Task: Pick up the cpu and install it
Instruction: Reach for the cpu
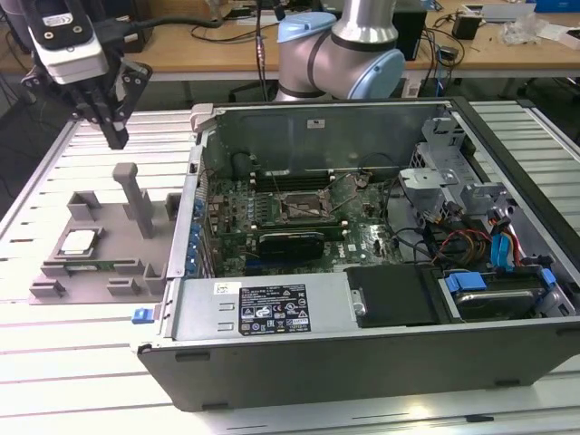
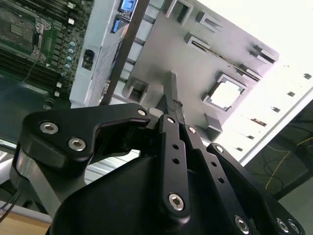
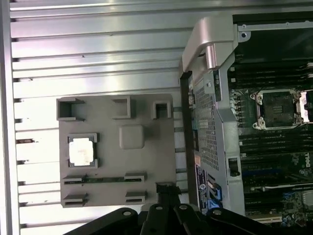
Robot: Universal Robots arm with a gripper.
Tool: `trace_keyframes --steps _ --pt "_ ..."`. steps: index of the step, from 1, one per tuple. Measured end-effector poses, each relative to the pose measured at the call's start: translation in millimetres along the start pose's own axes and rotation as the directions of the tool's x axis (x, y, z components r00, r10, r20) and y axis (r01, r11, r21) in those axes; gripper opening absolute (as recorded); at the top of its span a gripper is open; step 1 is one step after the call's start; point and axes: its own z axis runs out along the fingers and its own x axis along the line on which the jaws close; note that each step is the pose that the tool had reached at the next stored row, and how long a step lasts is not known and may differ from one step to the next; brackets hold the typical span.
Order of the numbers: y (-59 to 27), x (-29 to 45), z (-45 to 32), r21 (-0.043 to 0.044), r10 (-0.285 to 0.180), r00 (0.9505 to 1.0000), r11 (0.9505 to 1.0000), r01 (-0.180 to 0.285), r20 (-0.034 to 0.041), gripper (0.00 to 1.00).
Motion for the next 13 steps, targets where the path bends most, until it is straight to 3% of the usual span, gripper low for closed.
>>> trace_keyframes --steps 7,11,13 --pt "-1.2 14.5 2.3 0.0000 0.000 1.0000 1.0000 0.000 0.0001 0.11" --pt "-2.2 32.0 7.3 -0.0002 0.000 1.0000 1.0000 0.000 0.0002 0.11" --pt "-2.1 37.2 10.2 0.0000 0.000 1.0000 1.0000 0.000 0.0001 0.11"
